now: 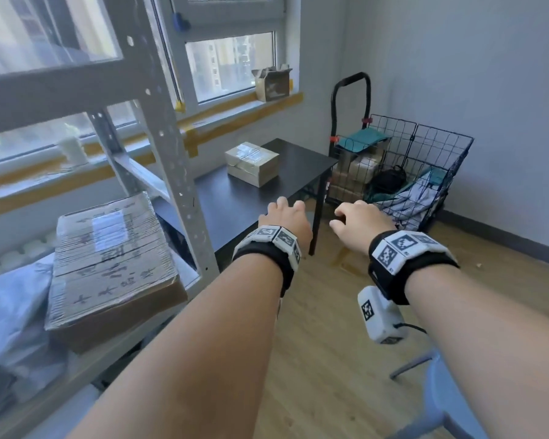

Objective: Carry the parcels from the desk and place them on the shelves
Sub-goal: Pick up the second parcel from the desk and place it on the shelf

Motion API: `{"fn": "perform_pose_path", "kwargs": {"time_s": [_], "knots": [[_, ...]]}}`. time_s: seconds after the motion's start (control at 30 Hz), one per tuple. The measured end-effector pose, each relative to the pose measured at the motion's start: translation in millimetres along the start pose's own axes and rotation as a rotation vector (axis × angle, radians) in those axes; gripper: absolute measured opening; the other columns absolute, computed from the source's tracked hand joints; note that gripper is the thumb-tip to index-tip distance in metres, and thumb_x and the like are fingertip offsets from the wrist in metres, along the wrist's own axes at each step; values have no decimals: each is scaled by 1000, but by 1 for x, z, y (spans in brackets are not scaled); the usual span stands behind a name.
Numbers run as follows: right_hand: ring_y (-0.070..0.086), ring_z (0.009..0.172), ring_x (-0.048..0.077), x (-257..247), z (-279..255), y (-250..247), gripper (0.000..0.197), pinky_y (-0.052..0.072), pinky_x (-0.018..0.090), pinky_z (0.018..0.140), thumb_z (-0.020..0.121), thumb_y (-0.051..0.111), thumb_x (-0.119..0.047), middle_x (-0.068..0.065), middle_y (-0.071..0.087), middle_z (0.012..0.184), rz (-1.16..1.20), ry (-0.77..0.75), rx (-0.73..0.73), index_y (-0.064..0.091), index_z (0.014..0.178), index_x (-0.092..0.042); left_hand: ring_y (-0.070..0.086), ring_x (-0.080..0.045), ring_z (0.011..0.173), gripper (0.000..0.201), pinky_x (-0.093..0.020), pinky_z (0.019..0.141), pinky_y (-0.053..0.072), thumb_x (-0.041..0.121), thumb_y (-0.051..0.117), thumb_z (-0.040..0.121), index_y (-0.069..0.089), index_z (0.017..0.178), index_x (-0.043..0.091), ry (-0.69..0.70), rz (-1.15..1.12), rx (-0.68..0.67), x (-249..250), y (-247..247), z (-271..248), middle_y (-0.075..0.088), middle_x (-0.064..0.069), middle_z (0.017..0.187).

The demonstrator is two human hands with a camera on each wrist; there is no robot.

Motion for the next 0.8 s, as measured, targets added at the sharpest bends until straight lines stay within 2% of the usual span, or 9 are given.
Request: {"fn": "perform_pose_path", "kwargs": {"time_s": [0.2,0.47,0.53,0.67,0.8], "knots": [[46,126,30,22,81,2,45,43,41,96,97,41,-39,10,50,136,9,-43,-55,53,135,-19,37,-29,131,44,-44,101,37,31,43,94,42,138,22,-55,-19,-18,12,12,75,34,-9,144],[46,127,30,53,210,-8,44,43,40,96,97,41,-37,11,50,138,36,-157,-73,53,136,-18,37,-29,131,46,-44,105,39,33,41,96,40,140,21,-204,-58,-9,22,19,193,34,-9,145],[47,127,30,59,241,-12,45,44,40,96,97,41,-37,11,50,138,40,-177,-84,52,137,-18,38,-29,131,45,-43,103,39,31,41,95,42,139,21,-240,-69,8,26,20,219,35,-9,144],[50,123,29,59,302,-8,45,46,41,97,96,42,-38,10,52,136,27,-214,-108,53,135,-20,39,-29,130,45,-43,102,40,31,40,95,43,139,21,-297,-94,24,23,20,265,36,-9,143],[50,124,29,45,360,4,45,45,41,99,96,43,-39,10,52,137,13,-260,-167,52,136,-20,38,-30,130,46,-44,103,41,31,41,94,43,139,21,-369,-103,11,-2,22,311,37,-10,143]]}}
Point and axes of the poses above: each hand's wrist, its own z-axis towards the middle knuckle, its own y-axis out of the palm, x = y × z, the point moved 2 cm from there along z, towards the middle knuckle
